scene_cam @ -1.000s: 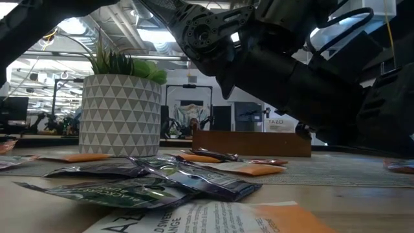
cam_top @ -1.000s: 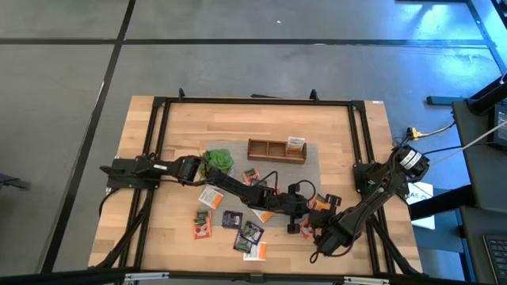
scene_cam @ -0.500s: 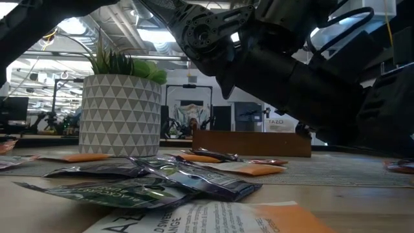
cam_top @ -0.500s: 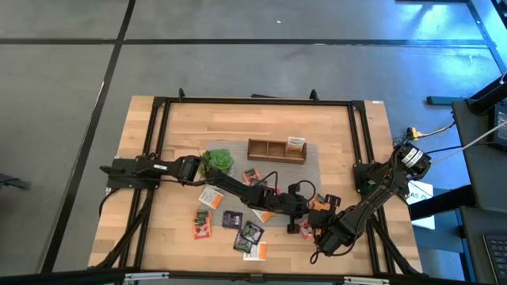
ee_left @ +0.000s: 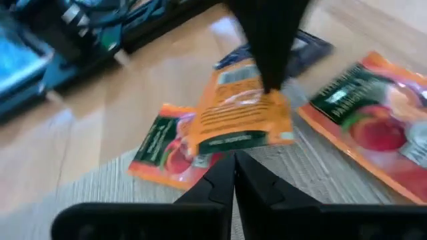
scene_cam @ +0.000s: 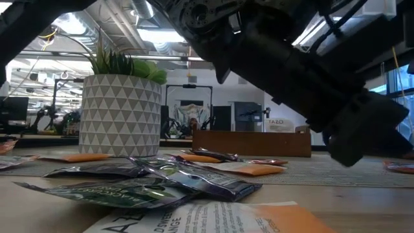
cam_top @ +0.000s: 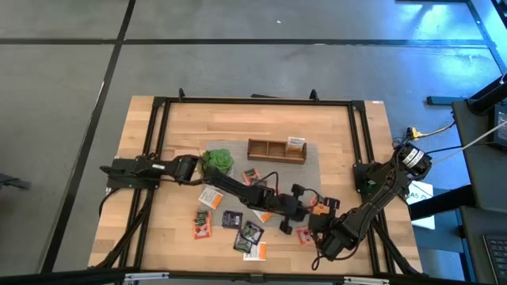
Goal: Pick & Place Tea
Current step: Put the orange tea bag into the middle section of the wooden organizer
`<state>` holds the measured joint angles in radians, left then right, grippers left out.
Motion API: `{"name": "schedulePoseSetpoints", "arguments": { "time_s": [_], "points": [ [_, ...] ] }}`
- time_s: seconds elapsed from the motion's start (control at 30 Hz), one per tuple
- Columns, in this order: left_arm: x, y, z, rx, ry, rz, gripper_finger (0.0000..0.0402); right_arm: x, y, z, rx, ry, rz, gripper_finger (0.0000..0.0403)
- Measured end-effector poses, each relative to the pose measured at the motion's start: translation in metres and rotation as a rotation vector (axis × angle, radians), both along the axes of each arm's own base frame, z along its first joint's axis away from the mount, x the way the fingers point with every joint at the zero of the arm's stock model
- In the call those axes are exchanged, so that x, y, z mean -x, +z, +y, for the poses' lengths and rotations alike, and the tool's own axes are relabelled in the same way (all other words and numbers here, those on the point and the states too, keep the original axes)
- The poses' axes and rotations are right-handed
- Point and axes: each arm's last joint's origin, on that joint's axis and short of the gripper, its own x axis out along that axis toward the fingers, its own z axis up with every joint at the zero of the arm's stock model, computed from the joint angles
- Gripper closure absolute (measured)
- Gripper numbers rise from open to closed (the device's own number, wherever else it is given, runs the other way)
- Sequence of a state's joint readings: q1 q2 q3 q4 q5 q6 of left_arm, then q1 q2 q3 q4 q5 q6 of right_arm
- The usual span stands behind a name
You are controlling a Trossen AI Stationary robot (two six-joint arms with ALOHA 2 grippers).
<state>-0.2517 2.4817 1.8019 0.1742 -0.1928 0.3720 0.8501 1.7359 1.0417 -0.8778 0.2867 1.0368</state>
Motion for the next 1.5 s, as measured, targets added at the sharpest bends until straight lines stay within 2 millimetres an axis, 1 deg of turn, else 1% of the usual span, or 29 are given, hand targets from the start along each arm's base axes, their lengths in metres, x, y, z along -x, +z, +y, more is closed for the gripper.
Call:
{"name": "schedulePoseSetpoints", "arguments": {
  "time_s": [0.23, 0.43, 0.6, 0.8, 0.9, 0.97, 1.07, 1.27, 1.37, 1.5],
  "points": [
    [0.004, 0.0, -0.014, -0.029, -0.039, -0.004, 0.039, -0.003, 0.005, 0.003, -0.014, 0.035, -0.002, 0.0403],
    [0.006, 0.001, -0.02, -0.15, -0.006, -0.019, 0.0393, -0.007, 0.016, 0.012, -0.087, 0.078, 0.022, 0.0403],
    [0.008, 0.002, -0.025, -0.238, 0.047, -0.031, 0.039, -0.014, 0.032, 0.023, -0.168, 0.131, 0.02, 0.0403],
    [0.012, 0.004, -0.042, -0.335, 0.034, -0.058, 0.0396, -0.014, 0.055, 0.041, -0.228, 0.277, -0.009, 0.0403],
    [0.017, 0.009, -0.049, -0.384, 0.086, -0.062, 0.0397, -0.009, 0.067, 0.043, -0.242, 0.298, -0.056, 0.0403],
    [0.02, 0.017, -0.052, -0.39, 0.094, -0.053, 0.0396, -0.005, 0.076, 0.041, -0.24, 0.304, -0.102, 0.0403],
    [0.026, 0.027, -0.05, -0.369, 0.105, -0.016, 0.0393, -0.002, 0.093, 0.035, -0.22, 0.331, -0.191, 0.0403],
    [0.041, 0.035, -0.04, -0.259, 0.075, 0.059, 0.0392, 0.006, 0.127, 0.021, -0.209, 0.421, -0.358, 0.0403],
    [0.056, 0.046, -0.031, -0.17, 0.041, 0.075, 0.0395, 0.018, 0.142, 0.019, -0.192, 0.458, -0.437, 0.0403],
    [0.076, 0.063, -0.019, -0.019, -0.034, 0.031, 0.0394, 0.039, 0.159, 0.016, -0.123, 0.513, -0.575, 0.0403]
  ]
}}
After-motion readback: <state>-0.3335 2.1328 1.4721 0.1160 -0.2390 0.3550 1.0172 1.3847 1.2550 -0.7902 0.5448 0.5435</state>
